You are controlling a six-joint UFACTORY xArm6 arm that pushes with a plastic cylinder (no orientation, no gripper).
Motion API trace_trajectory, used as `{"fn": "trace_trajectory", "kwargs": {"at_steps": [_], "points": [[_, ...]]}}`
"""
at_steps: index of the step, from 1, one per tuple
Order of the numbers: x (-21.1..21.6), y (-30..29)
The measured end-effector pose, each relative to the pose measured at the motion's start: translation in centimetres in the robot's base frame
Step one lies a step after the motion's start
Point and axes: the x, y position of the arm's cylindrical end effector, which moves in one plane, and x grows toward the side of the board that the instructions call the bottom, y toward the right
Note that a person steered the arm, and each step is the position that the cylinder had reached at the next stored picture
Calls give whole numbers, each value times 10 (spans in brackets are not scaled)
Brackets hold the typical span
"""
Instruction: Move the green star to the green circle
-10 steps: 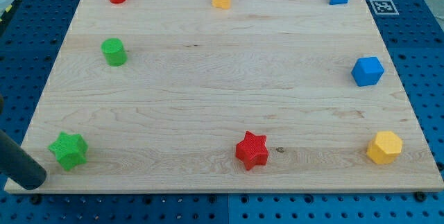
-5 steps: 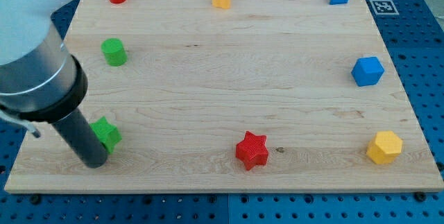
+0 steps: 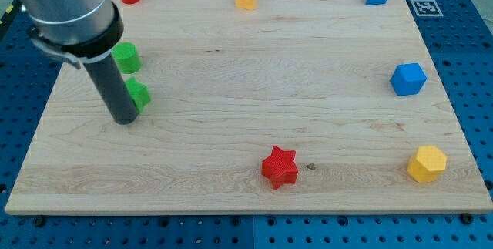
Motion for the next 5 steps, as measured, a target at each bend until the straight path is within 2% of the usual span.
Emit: {"fn": "trace_trajectory", "kwargs": {"at_steps": [2,4,5], "points": [[-26,27],[-29,-36],[-53,-52]]}}
